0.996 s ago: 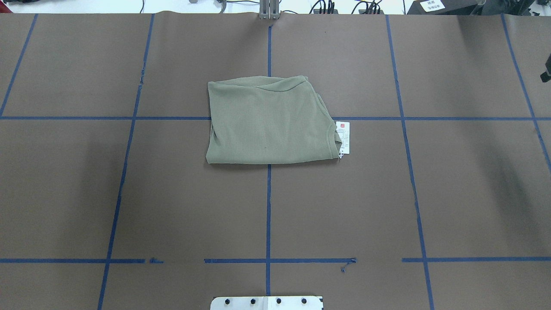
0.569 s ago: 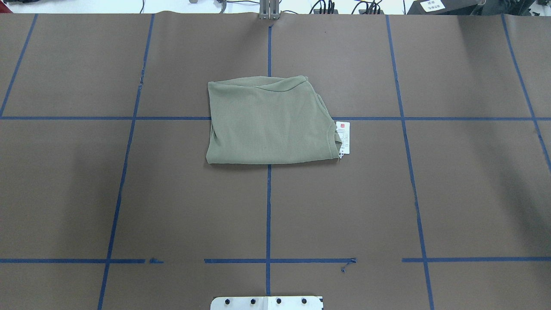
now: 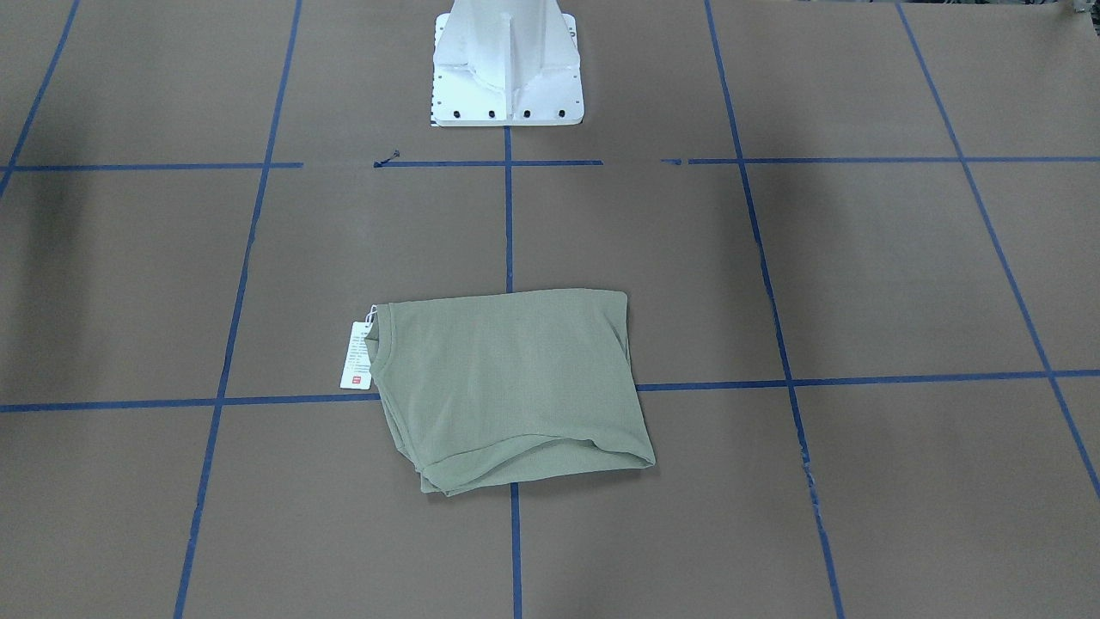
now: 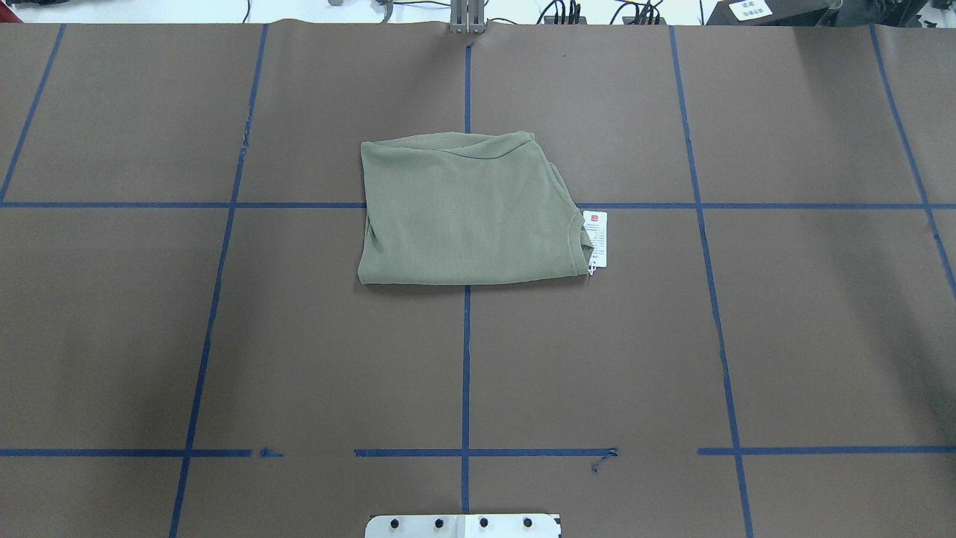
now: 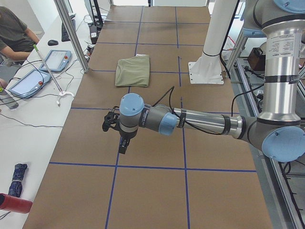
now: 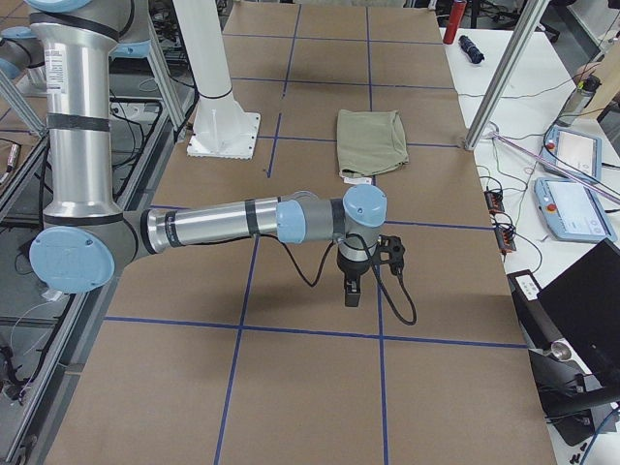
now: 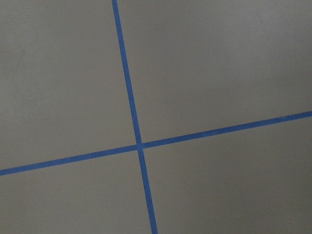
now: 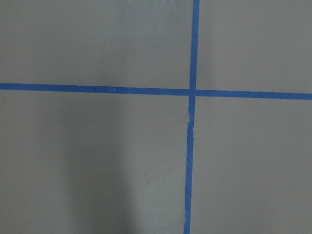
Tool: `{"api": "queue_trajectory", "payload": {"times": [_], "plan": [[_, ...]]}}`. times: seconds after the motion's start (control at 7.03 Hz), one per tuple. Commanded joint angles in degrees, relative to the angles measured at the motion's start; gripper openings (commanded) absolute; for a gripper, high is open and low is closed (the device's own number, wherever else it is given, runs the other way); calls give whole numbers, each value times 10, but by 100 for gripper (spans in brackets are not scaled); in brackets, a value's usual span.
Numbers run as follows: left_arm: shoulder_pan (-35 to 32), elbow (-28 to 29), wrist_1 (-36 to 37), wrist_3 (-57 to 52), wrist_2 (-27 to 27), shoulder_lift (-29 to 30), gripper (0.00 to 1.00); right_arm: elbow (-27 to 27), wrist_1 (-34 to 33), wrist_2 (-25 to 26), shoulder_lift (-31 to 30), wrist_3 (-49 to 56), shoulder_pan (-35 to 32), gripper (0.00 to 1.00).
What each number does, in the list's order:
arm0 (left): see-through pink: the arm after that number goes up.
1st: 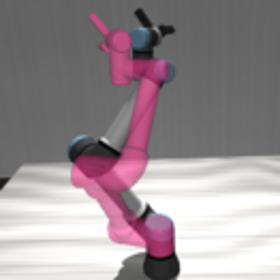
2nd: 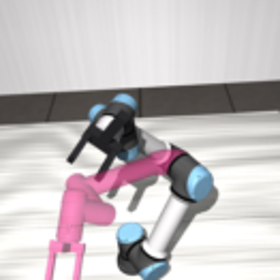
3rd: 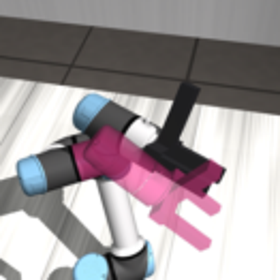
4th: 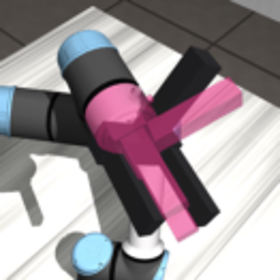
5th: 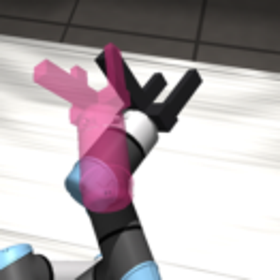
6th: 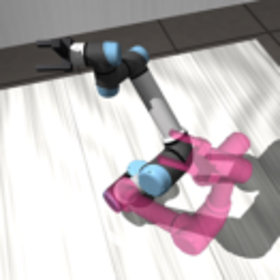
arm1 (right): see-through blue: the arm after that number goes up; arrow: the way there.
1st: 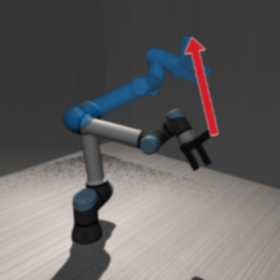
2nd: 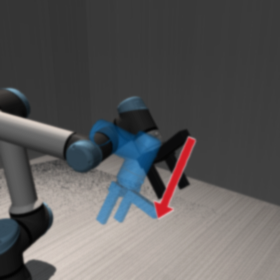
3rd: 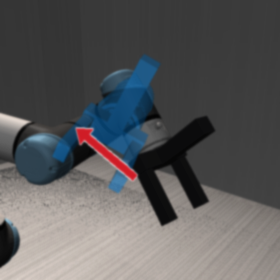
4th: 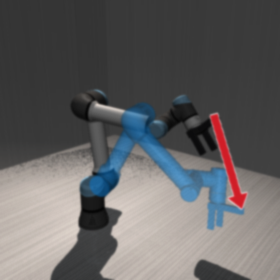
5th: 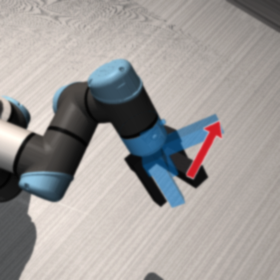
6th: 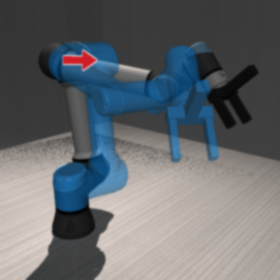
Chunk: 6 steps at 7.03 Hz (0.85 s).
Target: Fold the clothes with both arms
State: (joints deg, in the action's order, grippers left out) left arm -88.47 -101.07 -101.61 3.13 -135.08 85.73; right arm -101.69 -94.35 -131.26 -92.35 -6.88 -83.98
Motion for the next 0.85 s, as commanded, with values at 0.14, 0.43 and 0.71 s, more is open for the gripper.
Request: {"api": "queue_trajectory", "payload": {"times": [0.14,0.43,0.71], "plan": [[1,-15,-4,0,3,-29,100,-18,1,-1,-5,-1,-3,100],[2,-16,2,0,33,-42,100,-33,-1,-4,-10,1,-3,100],[4,-17,2,0,30,-42,100,8,1,-7,-7,0,-3,100]]}}
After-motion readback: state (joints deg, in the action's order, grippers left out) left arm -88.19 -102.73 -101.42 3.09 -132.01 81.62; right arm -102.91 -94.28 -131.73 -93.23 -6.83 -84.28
